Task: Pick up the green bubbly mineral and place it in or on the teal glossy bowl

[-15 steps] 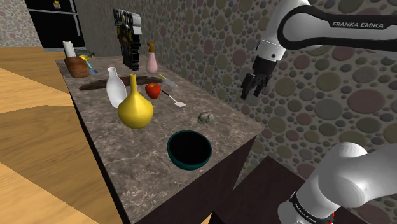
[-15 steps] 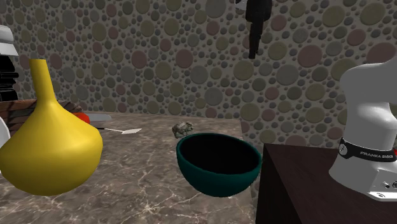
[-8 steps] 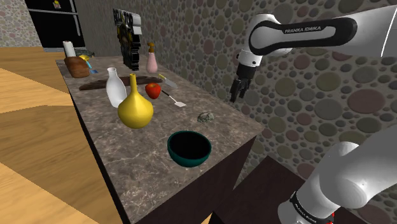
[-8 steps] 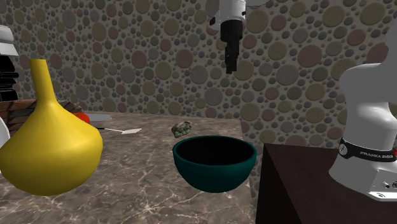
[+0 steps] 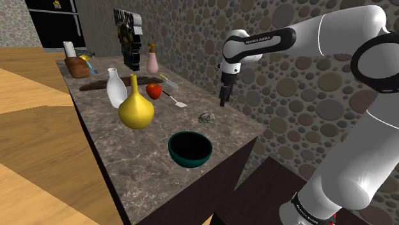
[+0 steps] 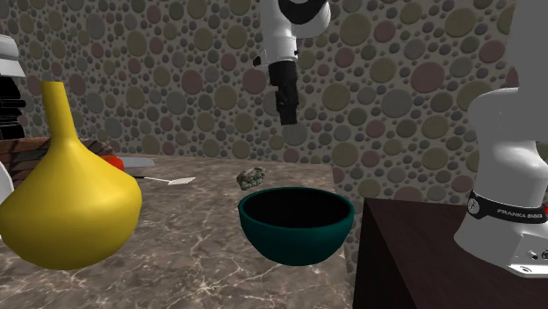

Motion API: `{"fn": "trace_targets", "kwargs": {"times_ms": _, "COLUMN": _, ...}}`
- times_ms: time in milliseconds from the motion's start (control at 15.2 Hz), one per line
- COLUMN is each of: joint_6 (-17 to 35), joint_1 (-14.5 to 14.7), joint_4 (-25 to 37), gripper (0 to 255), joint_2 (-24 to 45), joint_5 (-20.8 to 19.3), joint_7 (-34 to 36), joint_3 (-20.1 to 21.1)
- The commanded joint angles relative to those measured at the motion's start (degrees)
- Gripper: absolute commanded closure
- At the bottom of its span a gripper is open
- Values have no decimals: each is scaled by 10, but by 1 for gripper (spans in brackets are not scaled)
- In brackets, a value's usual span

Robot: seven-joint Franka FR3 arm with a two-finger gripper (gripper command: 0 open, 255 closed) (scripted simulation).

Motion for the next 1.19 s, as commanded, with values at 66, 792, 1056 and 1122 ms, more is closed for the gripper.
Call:
{"fn": "trace_targets", "kwargs": {"times_ms": 66, "joint_6": -8, "joint_1": -2, "joint_4": 66, "gripper": 0, "joint_2": 82, "joint_5": 6, "joint_7": -58, "joint_3": 1}}
{"fn": "trace_targets", "kwargs": {"times_ms": 792, "joint_6": -44, "joint_1": -11, "joint_4": 277, "gripper": 0, "joint_2": 315, "joint_5": 0, "joint_7": -185, "joint_3": 30}}
{"fn": "trace_targets", "kwargs": {"times_ms": 1056, "joint_6": -13, "joint_1": -10, "joint_4": 247, "gripper": 0, "joint_2": 315, "joint_5": 1, "joint_7": -186, "joint_3": 30}}
{"fn": "trace_targets", "kwargs": {"times_ms": 1122, "joint_6": -5, "joint_1": -10, "joint_4": 240, "gripper": 0, "joint_2": 315, "joint_5": 1, "joint_7": -186, "joint_3": 30}}
